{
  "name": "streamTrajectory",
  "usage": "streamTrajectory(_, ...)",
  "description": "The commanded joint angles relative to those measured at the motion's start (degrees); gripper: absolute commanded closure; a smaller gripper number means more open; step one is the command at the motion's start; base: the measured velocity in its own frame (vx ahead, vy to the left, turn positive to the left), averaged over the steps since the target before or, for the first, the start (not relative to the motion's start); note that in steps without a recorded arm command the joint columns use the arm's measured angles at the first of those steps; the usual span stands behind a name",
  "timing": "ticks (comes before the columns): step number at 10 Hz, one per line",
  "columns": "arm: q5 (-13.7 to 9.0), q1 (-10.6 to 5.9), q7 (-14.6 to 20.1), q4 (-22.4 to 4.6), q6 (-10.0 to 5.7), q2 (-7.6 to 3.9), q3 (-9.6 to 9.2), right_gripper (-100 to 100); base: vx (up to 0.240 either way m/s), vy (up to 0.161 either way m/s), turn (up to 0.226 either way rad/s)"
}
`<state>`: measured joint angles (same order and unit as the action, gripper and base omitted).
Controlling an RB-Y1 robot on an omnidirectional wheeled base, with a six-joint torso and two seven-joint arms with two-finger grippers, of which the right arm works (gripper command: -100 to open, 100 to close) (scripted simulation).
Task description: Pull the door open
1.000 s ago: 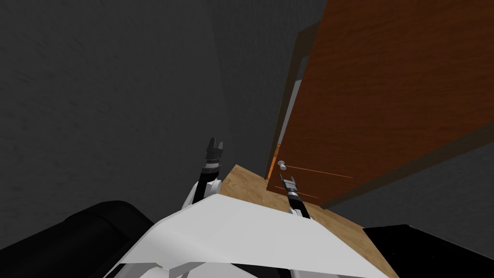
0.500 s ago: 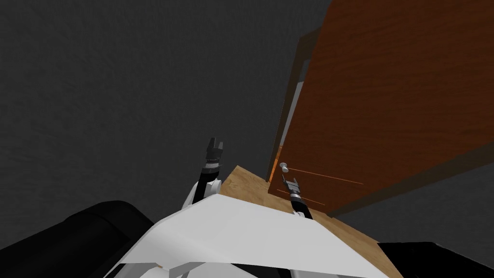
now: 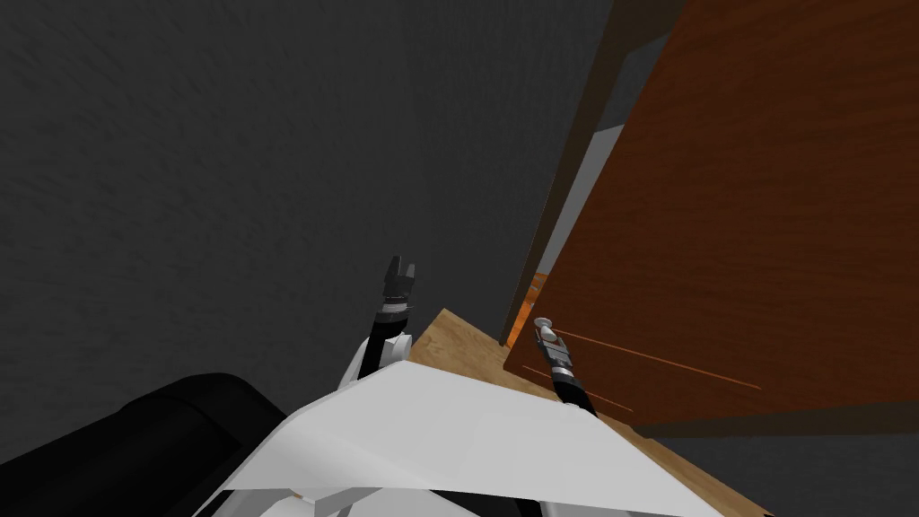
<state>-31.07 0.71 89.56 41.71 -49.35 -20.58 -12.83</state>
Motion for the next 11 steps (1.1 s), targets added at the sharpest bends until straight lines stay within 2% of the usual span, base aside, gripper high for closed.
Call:
streamTrajectory(1, 0.0, 0.0, 0.0, 0.0, 0.0, 0.0, 0.0, -100, 0.074, -0.006, 0.036)
streamTrajectory(2, 0.0, 0.0, 0.0, 0.0, 0.0, 0.0, 0.0, 100, -0.014, -0.003, -0.047)
streamTrajectory(7, 0.0, 0.0, 0.0, 0.0, 0.0, 0.0, 0.0, 100, -0.012, -0.001, 0.002)
streamTrajectory(8, 0.4, 0.74, 1.5, 0.1, -0.85, -1.23, -1.15, 100, -0.14, -0.037, 0.166)
streamTrajectory(9, 0.5, 0.94, 1.9, 0.2, -1.1, -1.53, -1.48, 100, -0.198, -0.073, 0.156)
streamTrajectory(11, 1.0, 1.82, 3.7, 0.4, -2.23, -2.89, -2.97, 100, -0.198, -0.056, 0.146)
